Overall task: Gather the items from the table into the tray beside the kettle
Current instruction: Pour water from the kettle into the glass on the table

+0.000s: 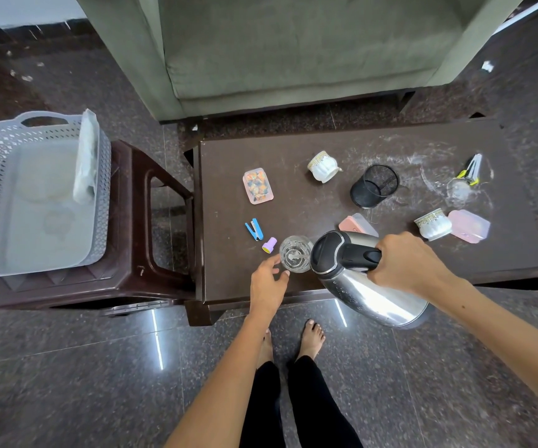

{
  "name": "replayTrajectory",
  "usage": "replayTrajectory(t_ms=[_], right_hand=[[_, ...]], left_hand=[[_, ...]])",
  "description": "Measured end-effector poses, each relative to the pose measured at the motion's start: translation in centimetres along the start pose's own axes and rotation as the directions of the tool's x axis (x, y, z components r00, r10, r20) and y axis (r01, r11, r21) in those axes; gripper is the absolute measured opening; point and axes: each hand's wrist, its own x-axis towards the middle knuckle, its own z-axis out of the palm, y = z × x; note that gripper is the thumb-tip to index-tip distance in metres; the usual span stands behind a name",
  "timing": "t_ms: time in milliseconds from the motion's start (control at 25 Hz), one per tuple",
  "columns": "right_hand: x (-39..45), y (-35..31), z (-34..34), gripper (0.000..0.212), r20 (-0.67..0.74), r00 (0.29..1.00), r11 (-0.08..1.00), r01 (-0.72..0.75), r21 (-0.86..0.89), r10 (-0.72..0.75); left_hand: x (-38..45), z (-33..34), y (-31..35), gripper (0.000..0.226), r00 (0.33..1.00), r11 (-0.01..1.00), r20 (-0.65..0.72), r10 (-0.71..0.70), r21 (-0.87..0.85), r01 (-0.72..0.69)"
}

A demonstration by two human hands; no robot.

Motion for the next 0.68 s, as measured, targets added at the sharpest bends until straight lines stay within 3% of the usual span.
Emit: replayTrajectory(t_ms=[680], right_hand=[[0.4,-1.2,-0.6,0.029,0.034,0.999,1.0,-0.024,-0.018,0.024]], left_hand=[[0.0,0.1,0.0,0.041,1.0,1.0,-0.002,-0.004,-0.008,0.004]])
